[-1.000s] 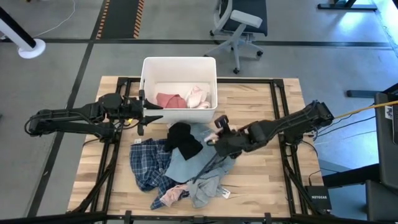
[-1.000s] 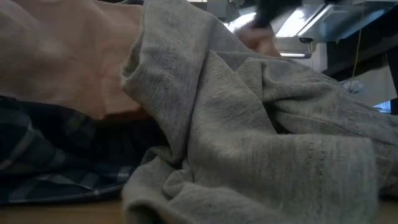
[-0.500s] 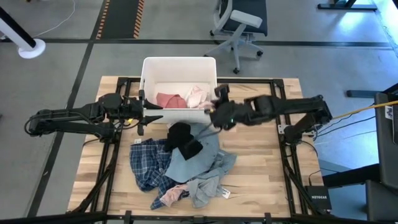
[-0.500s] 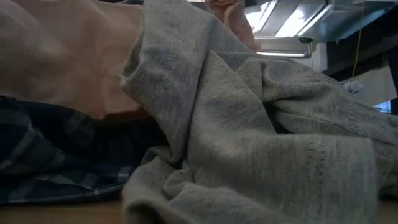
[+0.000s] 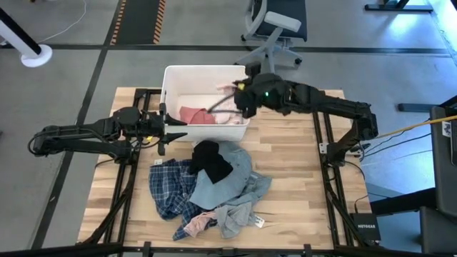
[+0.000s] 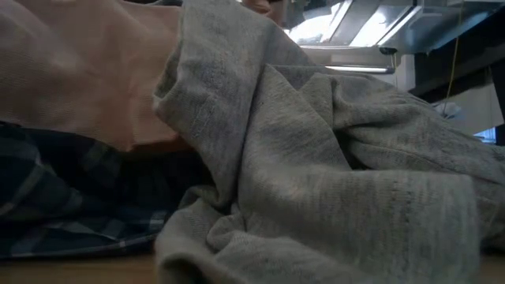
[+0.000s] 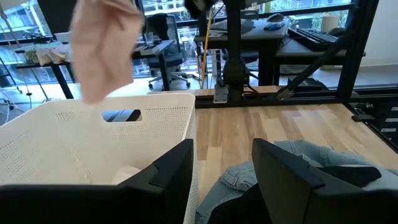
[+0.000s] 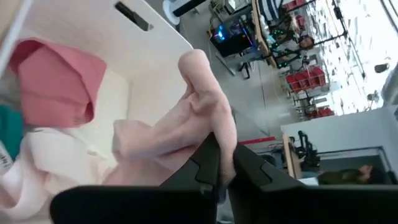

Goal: Sort clothes
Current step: Put the top pink sock into the white bin

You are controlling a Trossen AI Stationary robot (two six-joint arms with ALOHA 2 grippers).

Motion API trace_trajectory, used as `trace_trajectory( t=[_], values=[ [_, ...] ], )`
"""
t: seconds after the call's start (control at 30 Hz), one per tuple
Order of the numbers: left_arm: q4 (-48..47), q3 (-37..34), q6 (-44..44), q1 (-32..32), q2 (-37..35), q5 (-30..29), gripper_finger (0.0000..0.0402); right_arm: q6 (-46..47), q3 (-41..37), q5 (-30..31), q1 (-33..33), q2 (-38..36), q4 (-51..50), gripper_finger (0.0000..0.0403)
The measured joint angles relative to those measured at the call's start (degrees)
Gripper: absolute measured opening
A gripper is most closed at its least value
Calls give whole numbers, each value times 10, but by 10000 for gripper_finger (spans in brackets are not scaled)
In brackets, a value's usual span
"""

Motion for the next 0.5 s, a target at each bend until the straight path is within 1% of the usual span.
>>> trace_trajectory(
  t=[0.17,0.27,0.37,0.5],
  values=[
    [0,0,0,0,0,0,159,41,0,-43,-30,10,1,46],
    [0,0,0,0,0,0,159,64,0,-47,-37,23,-4,61],
    [0,0,0,0,0,0,159,68,0,-46,-37,37,-11,87],
    [0,0,0,0,0,0,159,68,0,-47,-36,55,-23,132]
  ],
)
